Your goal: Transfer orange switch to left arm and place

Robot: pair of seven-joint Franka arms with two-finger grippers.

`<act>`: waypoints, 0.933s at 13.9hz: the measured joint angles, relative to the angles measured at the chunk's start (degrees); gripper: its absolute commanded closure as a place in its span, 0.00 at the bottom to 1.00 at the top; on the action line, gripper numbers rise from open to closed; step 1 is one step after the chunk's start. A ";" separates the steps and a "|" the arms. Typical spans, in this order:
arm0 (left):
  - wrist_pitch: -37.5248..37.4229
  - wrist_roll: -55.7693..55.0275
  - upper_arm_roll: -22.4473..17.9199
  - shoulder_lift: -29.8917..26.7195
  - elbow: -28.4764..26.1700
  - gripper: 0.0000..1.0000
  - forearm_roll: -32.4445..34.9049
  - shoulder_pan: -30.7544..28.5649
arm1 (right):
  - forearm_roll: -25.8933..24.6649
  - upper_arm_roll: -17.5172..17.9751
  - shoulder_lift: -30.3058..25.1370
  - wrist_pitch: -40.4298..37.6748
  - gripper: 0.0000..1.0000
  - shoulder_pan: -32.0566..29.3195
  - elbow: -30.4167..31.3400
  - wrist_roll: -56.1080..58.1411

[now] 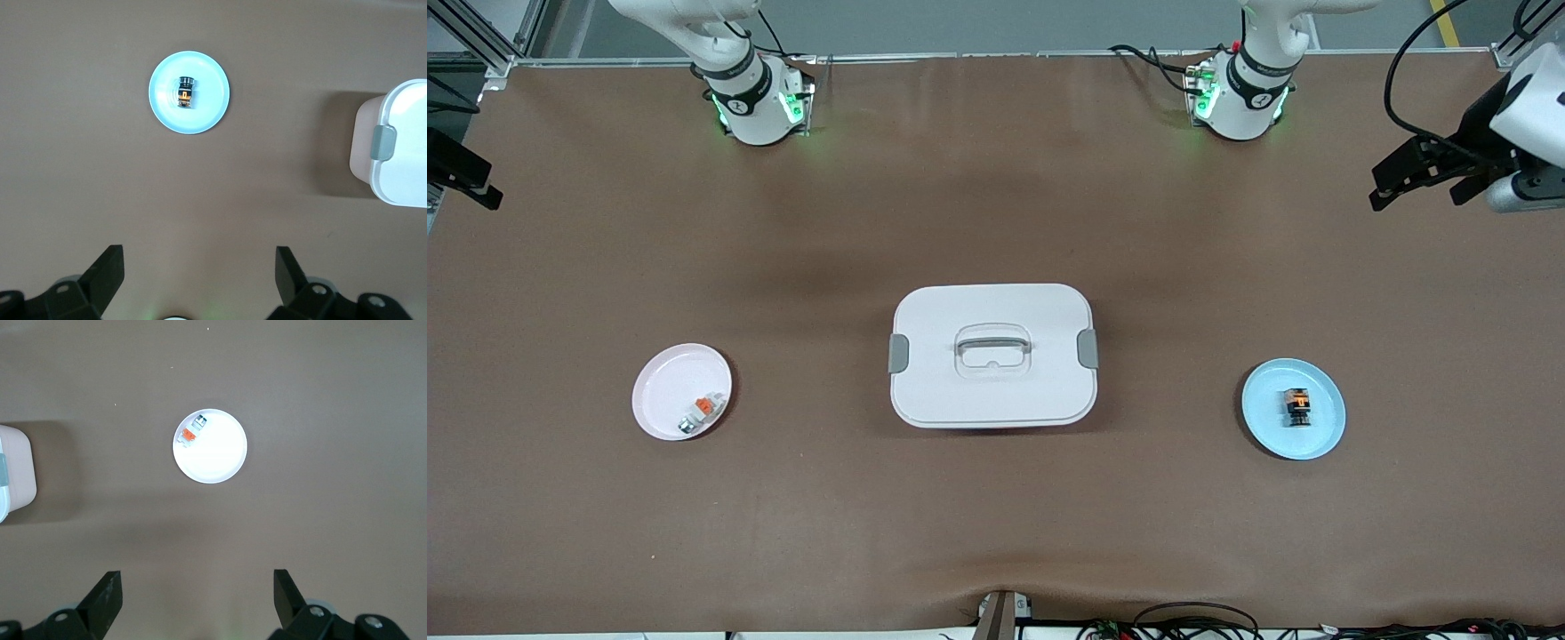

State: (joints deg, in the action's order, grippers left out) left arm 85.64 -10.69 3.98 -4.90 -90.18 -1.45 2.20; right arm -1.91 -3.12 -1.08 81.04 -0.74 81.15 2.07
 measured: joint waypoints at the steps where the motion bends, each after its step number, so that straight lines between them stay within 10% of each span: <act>1: -0.93 0.00 -0.12 -0.11 0.54 0.00 0.60 -0.02 | -0.01 -0.10 0.00 0.00 0.00 -0.03 -0.01 0.00; 13: -2.66 6.15 -0.11 0.75 2.85 0.00 3.14 -0.46 | 0.27 -0.99 0.00 -0.01 0.00 -1.00 -0.01 0.04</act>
State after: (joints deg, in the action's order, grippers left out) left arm 82.98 -4.54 3.87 -4.15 -87.33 1.69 1.73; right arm -1.64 -4.10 -1.07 81.03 -1.74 81.14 2.11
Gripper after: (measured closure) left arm 0.000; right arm 0.000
